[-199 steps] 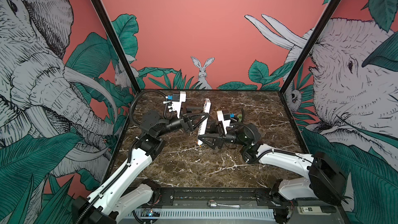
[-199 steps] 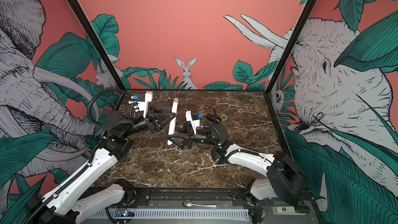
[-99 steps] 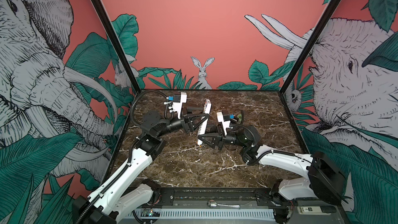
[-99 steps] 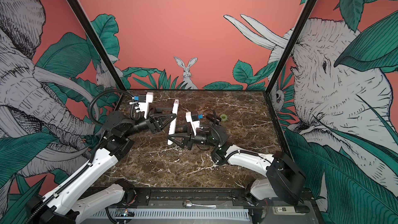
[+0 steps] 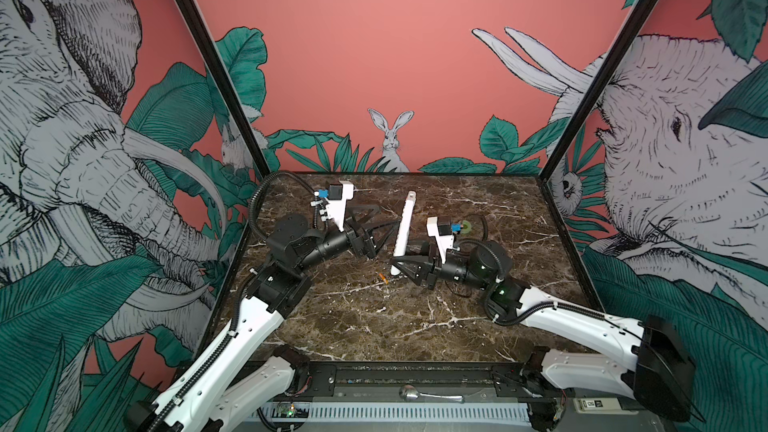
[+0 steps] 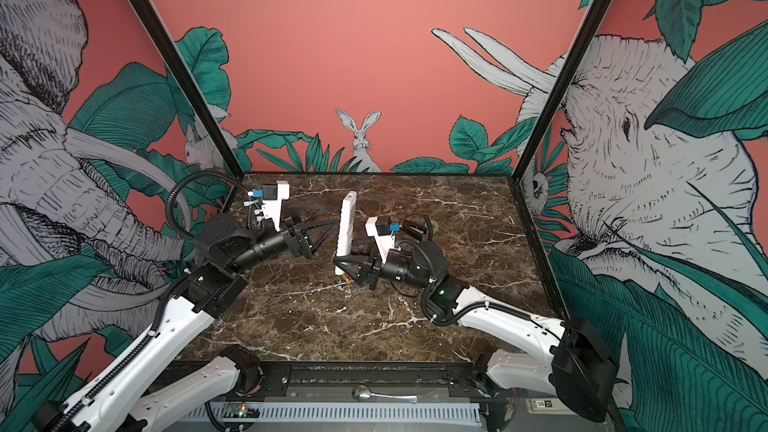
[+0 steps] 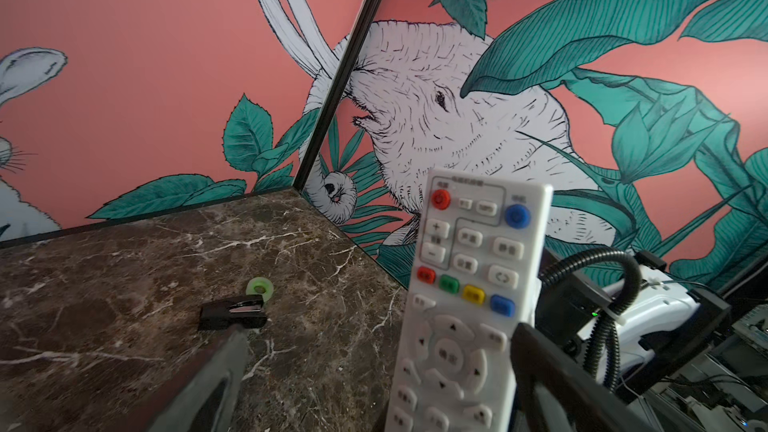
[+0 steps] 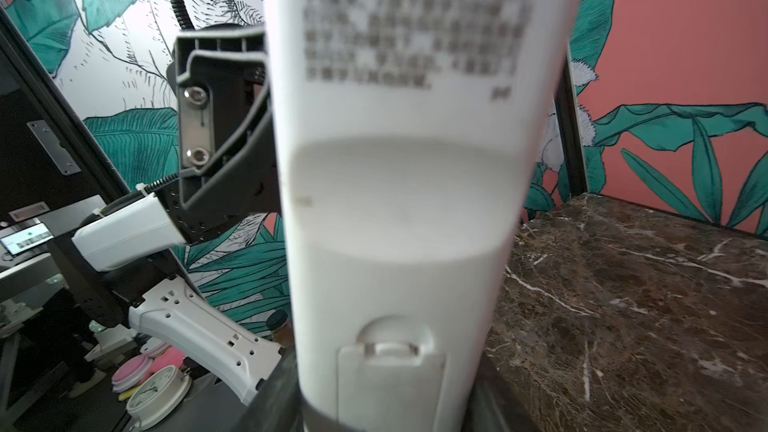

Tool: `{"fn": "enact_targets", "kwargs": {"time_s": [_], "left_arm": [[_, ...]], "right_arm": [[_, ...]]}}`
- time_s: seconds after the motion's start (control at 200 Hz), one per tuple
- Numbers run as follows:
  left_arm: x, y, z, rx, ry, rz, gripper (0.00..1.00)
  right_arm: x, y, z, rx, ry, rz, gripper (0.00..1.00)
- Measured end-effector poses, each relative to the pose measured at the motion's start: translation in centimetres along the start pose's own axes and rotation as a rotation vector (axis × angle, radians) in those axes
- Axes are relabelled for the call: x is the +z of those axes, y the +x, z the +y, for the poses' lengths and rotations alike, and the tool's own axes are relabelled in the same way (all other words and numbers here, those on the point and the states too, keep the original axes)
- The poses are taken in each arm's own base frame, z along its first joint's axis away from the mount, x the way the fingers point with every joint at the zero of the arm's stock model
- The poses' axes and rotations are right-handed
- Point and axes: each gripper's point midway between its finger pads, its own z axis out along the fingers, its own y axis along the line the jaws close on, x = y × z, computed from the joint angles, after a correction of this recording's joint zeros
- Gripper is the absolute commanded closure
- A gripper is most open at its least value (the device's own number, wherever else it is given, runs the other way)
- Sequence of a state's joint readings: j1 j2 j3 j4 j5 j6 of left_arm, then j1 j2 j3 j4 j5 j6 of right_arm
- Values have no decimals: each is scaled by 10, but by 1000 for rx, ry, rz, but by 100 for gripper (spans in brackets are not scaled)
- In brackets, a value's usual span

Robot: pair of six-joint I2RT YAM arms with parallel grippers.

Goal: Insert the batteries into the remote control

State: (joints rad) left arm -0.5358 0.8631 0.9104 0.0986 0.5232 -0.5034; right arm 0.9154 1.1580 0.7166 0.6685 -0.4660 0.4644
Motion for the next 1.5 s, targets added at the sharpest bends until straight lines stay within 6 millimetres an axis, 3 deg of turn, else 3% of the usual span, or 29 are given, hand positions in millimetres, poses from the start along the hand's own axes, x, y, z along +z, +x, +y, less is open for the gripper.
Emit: {"fn": "enact_targets", "kwargs": {"time_s": [0.43, 0.68, 0.85, 0.96, 1.095, 1.37, 1.5], "left_arm": [[-20, 10, 21, 56, -169, 28, 1], [-22, 16, 24, 51, -180, 34, 0], [-15, 24, 32, 11, -183, 45, 1], [-7, 35, 43, -25, -191, 59, 14], [3, 48, 52, -67, -191, 78, 19], [18, 53, 31, -46, -136, 71, 21], [24, 57, 32, -44, -141, 68, 24]], "right_arm": [[-25, 39, -43, -77, 276, 198, 100], [-35, 48, -62, -155, 432, 284, 100], [-35, 51, -67, -192, 494, 311, 100], [-32, 53, -70, -200, 515, 315, 100], [-30, 59, -76, -202, 546, 326, 100], [-31, 67, -94, -177, 640, 336, 100], [-28, 65, -95, -168, 649, 327, 100]]}}
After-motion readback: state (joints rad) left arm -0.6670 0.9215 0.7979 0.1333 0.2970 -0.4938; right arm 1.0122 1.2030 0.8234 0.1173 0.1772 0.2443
